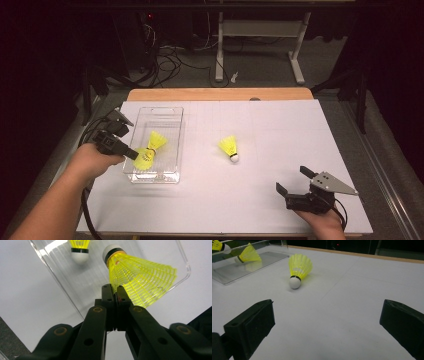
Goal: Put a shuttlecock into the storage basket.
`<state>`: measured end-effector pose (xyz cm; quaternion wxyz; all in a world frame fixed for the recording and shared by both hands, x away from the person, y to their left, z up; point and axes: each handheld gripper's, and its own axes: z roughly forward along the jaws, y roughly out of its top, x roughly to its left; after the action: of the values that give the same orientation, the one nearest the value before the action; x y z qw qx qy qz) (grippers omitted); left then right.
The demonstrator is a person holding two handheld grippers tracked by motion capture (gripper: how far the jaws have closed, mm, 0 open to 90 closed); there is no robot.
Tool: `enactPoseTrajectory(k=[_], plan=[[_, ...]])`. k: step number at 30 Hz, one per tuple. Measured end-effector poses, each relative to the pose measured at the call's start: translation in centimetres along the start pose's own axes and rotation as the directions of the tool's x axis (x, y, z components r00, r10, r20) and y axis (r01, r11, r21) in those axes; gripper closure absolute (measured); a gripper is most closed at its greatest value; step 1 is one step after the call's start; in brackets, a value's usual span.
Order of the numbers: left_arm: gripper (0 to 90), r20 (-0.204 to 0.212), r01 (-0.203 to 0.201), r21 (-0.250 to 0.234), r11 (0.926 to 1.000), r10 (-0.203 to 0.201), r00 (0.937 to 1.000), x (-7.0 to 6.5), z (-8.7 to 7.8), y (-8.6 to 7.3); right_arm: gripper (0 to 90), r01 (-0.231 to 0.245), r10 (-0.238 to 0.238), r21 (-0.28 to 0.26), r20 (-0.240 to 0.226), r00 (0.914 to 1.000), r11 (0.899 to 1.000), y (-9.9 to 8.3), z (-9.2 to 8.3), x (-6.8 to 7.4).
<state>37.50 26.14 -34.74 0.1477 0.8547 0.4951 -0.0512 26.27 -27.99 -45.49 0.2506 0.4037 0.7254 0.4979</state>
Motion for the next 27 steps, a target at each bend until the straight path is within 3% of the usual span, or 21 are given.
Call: enactPoseTrajectory(k=[9,11,27], plan=[[88.8,0.003,0.050,0.011,0.9987,-0.050,0.9987,0.7,0.8,-0.5,0.3,0.009,-0.009,0.001,-0.001,1.0000,1.000,0.1,0.0,0.1],[88.8,0.002,0.026,0.000,0.9996,-0.026,0.9996,1.1,1.1,-0.5,0.3,0.008,-0.008,0.003,-0.002,1.0000,1.000,0.1,0.0,0.2],[88.7,0.000,0.053,0.009,0.9986,-0.053,0.9986,2.1,2.5,-1.1,0.3,0.013,-0.013,0.008,-0.004,0.9999,1.000,0.0,0.1,0.2]])
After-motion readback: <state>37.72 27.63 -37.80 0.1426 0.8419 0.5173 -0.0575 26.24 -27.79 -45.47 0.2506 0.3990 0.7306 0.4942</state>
